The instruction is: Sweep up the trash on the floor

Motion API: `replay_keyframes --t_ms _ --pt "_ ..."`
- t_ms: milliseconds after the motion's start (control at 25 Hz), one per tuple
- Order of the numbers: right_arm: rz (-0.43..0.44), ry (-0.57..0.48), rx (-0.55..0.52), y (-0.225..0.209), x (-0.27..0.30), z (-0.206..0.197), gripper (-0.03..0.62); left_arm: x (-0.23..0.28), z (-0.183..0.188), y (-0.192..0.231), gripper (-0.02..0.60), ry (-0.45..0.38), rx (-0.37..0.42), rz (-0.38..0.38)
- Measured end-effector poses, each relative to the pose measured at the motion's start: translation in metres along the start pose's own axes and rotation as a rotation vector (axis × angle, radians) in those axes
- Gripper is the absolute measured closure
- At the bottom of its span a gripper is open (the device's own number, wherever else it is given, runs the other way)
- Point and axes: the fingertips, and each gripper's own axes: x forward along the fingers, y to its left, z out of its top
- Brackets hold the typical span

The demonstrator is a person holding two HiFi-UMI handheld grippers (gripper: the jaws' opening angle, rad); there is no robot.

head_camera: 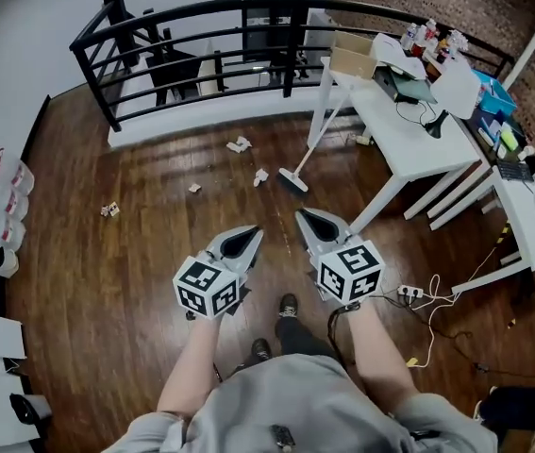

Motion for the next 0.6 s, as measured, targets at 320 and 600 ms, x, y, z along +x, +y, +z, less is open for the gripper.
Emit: replay_keyframes --t_ms 320,600 --pt "-0.026 -0.024 0.026 -0.099 0.073 0.017 0.594 0.104 0.021 0.061 0.577 0.039 0.036 -0.034" --pt "-0.015 -0.015 0.001 -0.197 0.135 0.046 0.594 0.219 0.055 0.109 0.577 0.047 0.066 -0.045"
